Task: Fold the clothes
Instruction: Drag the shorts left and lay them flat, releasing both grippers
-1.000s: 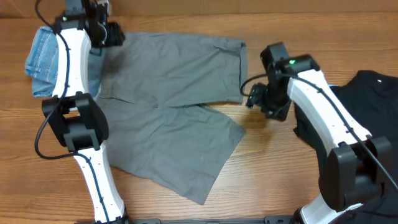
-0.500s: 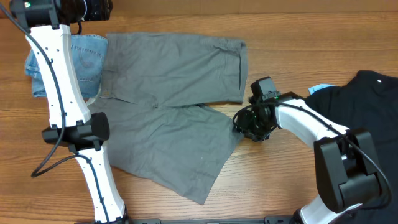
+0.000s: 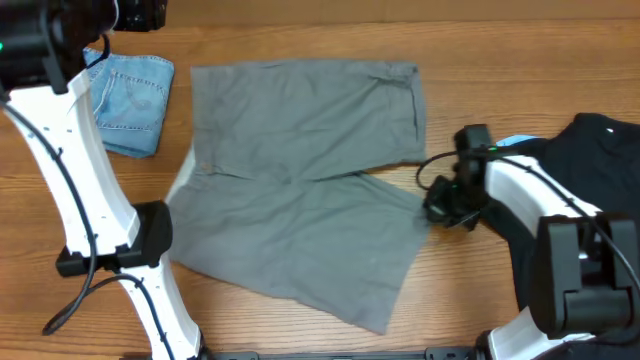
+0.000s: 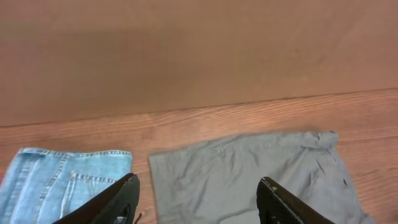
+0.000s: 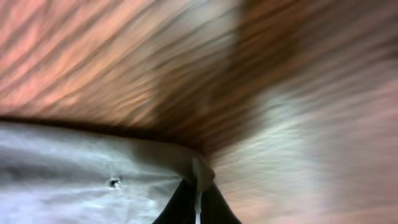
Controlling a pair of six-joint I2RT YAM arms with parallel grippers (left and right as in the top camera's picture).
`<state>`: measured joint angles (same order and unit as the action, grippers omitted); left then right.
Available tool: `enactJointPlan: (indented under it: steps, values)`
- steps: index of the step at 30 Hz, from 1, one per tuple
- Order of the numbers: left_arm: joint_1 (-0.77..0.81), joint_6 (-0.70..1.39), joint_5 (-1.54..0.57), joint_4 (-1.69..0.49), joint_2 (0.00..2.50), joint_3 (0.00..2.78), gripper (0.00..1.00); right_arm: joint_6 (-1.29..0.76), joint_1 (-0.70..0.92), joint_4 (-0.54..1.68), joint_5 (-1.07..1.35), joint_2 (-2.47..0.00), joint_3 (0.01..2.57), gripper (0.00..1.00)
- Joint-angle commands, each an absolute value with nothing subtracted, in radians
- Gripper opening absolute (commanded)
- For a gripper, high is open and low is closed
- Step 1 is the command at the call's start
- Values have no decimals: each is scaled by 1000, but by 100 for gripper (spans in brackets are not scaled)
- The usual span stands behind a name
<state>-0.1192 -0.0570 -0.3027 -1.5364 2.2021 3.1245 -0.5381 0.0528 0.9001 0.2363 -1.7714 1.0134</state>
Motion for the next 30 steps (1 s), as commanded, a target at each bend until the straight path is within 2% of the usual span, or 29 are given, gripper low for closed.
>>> enactJointPlan:
  steps: [1, 2, 3, 10, 16, 24, 30]
  values:
    - [-119, -75, -274, -1571, 2159, 3142, 64, -473, 1, 950, 202, -1723, 1073, 25]
    - [-119, -75, -259, -1593, 2150, 3142, 64, -446, -13, 973, 202, -1715, 1090, 34]
    - [-119, -75, -250, -1607, 2144, 3142, 64, -439, -22, 988, 202, -1706, 1102, 36]
    - [-155, -73, -223, -1689, 2063, 3126, 63, -364, -34, 1051, 252, -1550, 1181, 44]
    - [-211, -72, -225, -1689, 1885, 2949, 66, -363, -34, 1098, 351, -1391, 1182, 55]
    - [-271, -8, -115, -1689, 1749, 2529, 66, -370, -16, 1245, 388, -1324, 1182, 57]
    - [-311, 30, -77, -1670, 1755, 2015, 61, -424, 85, 1261, 384, -1324, 1150, 60]
